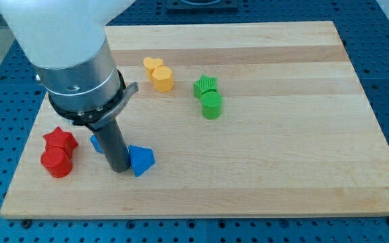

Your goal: Move the blue triangle to the top of the blue cube

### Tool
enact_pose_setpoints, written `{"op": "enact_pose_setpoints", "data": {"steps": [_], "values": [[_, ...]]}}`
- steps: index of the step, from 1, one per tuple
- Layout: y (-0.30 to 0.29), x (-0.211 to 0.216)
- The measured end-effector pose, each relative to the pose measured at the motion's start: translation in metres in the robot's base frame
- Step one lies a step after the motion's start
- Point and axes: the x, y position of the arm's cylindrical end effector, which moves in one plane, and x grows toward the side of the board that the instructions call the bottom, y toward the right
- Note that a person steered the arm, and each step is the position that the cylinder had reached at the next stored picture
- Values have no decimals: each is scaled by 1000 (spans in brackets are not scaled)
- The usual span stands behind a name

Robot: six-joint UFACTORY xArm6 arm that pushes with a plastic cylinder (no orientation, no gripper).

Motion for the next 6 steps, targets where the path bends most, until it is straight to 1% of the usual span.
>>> {"op": "enact_pose_setpoints", "data": {"steps": [2, 3, 4, 5, 6], "values": [[0, 28], [23, 37], [35, 17], [35, 11], [24, -34]]}}
